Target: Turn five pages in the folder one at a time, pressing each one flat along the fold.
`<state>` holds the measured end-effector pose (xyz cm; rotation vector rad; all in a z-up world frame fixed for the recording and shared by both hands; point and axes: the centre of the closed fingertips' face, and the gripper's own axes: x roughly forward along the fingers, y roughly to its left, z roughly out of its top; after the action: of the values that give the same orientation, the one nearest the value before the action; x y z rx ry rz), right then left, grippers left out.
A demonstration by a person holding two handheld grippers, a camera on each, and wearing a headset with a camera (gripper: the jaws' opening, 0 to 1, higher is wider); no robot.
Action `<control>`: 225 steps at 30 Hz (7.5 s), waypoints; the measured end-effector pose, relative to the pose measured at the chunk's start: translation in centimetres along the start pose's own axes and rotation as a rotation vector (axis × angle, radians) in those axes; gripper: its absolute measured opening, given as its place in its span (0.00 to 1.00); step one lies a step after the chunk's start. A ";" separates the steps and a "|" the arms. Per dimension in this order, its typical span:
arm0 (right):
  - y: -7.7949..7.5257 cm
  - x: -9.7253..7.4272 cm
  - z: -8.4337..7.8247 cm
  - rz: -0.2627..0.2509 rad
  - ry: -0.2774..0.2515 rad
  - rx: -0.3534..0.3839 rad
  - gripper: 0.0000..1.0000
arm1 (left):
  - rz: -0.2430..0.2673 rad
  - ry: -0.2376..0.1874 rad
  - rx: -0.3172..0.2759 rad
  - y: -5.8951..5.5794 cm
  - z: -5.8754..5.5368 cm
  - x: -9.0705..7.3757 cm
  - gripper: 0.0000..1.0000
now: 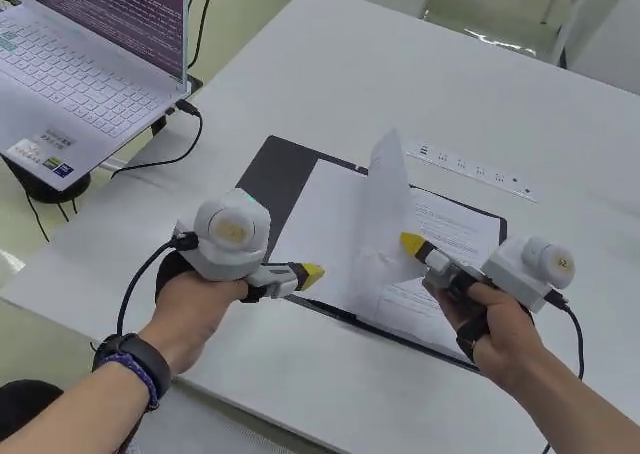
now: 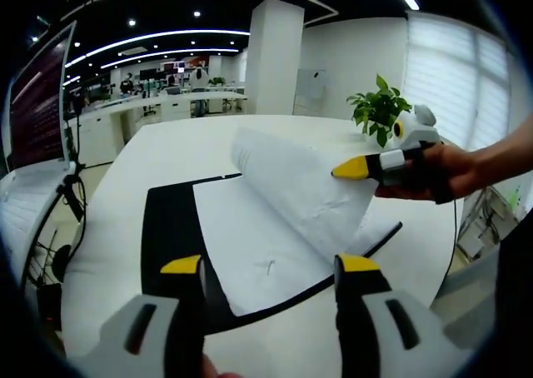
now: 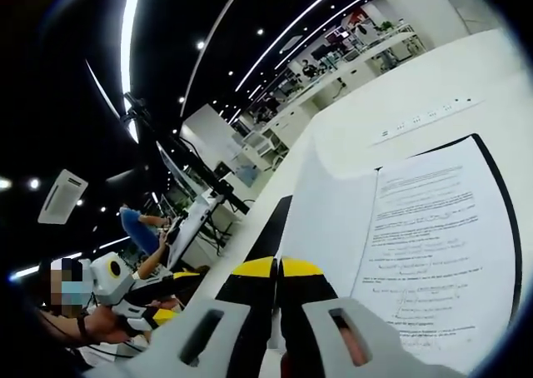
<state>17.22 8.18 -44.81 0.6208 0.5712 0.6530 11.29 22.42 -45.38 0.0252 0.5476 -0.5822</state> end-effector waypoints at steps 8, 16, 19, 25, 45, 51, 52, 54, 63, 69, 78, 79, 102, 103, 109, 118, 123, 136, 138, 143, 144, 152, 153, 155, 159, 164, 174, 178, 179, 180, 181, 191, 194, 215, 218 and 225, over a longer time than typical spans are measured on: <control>1.3 1.9 -0.9 0.022 0.025 0.001 0.00 | 0.028 0.000 -0.013 1.7 -0.6 -1.5 0.63; 2.2 3.7 -2.0 0.043 0.056 0.001 0.00 | 0.048 -0.003 -0.027 2.7 -0.9 -2.5 0.64; 2.4 4.4 -2.6 0.047 0.068 0.004 0.00 | 0.047 -0.003 -0.028 2.8 -0.9 -2.7 0.65; 2.9 5.5 -3.6 0.056 0.091 0.008 0.00 | 0.051 -0.008 -0.028 3.2 -0.8 -3.1 0.65; 3.8 8.7 -6.6 0.066 0.159 0.029 0.00 | 0.063 -0.027 -0.033 4.0 -0.3 -3.7 0.65; 3.7 9.4 -7.7 0.055 0.189 0.039 0.00 | 0.062 -0.029 -0.034 4.3 -0.2 -3.7 0.65; 3.5 9.5 -7.9 0.052 0.193 0.039 0.00 | 0.061 -0.030 -0.036 4.3 -0.2 -3.7 0.65; 3.4 9.8 -8.3 0.050 0.195 0.053 0.00 | 0.061 -0.028 -0.035 4.3 -0.2 -3.7 0.65; 3.2 11.2 -9.5 0.042 0.209 0.096 0.00 | 0.063 -0.018 -0.049 4.4 -0.6 -3.7 0.65; 3.2 12.0 -10.4 0.034 0.227 0.110 0.00 | 0.064 -0.017 -0.053 4.5 -0.7 -3.6 0.65; 2.7 12.5 -11.1 0.008 0.242 0.121 0.03 | 0.063 -0.011 -0.058 4.6 -1.0 -3.5 0.64; 2.8 12.6 -11.2 0.010 0.244 0.124 0.03 | 0.062 -0.010 -0.059 4.6 -1.0 -3.5 0.64; 5.2 11.3 -10.6 0.103 0.270 0.066 0.43 | -0.013 0.049 -0.083 4.1 -1.7 -1.9 0.50; 5.1 10.9 -10.3 0.098 0.266 0.057 0.42 | -0.018 0.050 -0.095 4.0 -1.7 -1.7 0.47; 4.4 8.1 -9.1 0.047 0.245 0.010 0.38 | -0.040 0.057 -0.091 3.6 -1.8 -0.4 0.35; 1.7 5.8 -7.3 0.004 0.204 0.013 0.34 | -0.071 0.099 -0.067 3.2 -3.0 2.1 0.20; 0.9 4.8 -6.7 -0.004 0.186 0.009 0.33 | -0.081 0.161 -0.048 3.0 -4.5 3.7 0.14; -0.5 2.9 -6.3 -0.010 0.186 -0.014 0.29 | -0.071 0.214 -0.014 3.1 -6.1 6.0 0.03; -0.7 2.8 -6.3 -0.012 0.187 -0.016 0.29 | -0.066 0.226 -0.002 3.1 -6.4 6.1 0.01; -1.2 2.5 -6.3 -0.016 0.193 -0.015 0.27 | -0.047 0.307 0.032 3.5 -8.5 6.3 0.00; -1.3 2.5 -6.2 -0.016 0.194 -0.015 0.27 | -0.052 0.261 0.034 3.3 -7.8 6.6 0.00; -2.6 2.8 -5.3 -0.017 0.191 -0.039 0.22 | -0.004 0.289 0.087 2.8 -7.6 6.1 0.00; -2.9 2.9 -5.1 -0.019 0.187 -0.039 0.21 | -0.002 0.290 0.082 2.8 -7.6 6.1 0.00; -3.4 3.3 -4.8 -0.023 0.184 -0.046 0.20 | 0.000 0.289 0.071 2.9 -7.6 6.1 0.00; -4.0 4.0 -4.6 -0.028 0.187 -0.063 0.18 | 0.006 0.288 0.054 2.9 -7.6 6.0 0.00; -4.2 4.8 -4.4 -0.026 0.170 -0.058 0.14 | 0.015 0.287 0.055 2.9 -7.5 5.9 0.00; -5.8 5.4 -4.1 -0.059 0.157 -0.060 0.07 | 0.013 0.282 0.040 3.2 -7.6 5.8 0.00; -5.8 5.4 -3.5 -0.066 0.137 -0.053 0.05 | 0.013 0.278 0.030 3.3 -7.6 5.8 0.00; -5.7 5.4 -3.5 -0.067 0.134 -0.053 0.05 | 0.013 0.277 0.029 3.3 -7.6 5.7 0.00; -5.7 5.4 -3.4 -0.068 0.131 -0.050 0.04 | 0.014 0.276 0.027 3.3 -7.6 5.8 0.00; -5.6 5.5 -3.4 -0.069 0.129 -0.047 0.04 | 0.013 0.276 0.027 3.3 -7.6 5.8 0.00; -6.2 6.2 -2.8 -0.090 0.097 0.005 0.00 | 0.014 0.270 0.015 3.3 -7.6 5.8 0.00; -6.2 6.5 -2.4 -0.089 0.076 0.021 0.00 | 0.015 0.269 0.012 3.3 -7.6 5.8 0.00; -8.1 9.0 1.0 -0.122 -0.037 0.079 0.00 | 0.007 0.264 0.010 3.6 -7.7 6.0 0.00; -8.3 9.3 1.5 -0.130 -0.047 0.081 0.00 | 0.003 0.265 0.012 3.7 -7.8 6.1 0.00; -9.5 10.0 3.0 -0.167 -0.094 0.118 0.00 | 0.004 0.265 0.017 3.8 -8.0 6.2 0.00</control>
<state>29.34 8.17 -52.06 0.7023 0.5700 0.4332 13.76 23.78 -55.77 0.1203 0.7995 -0.5831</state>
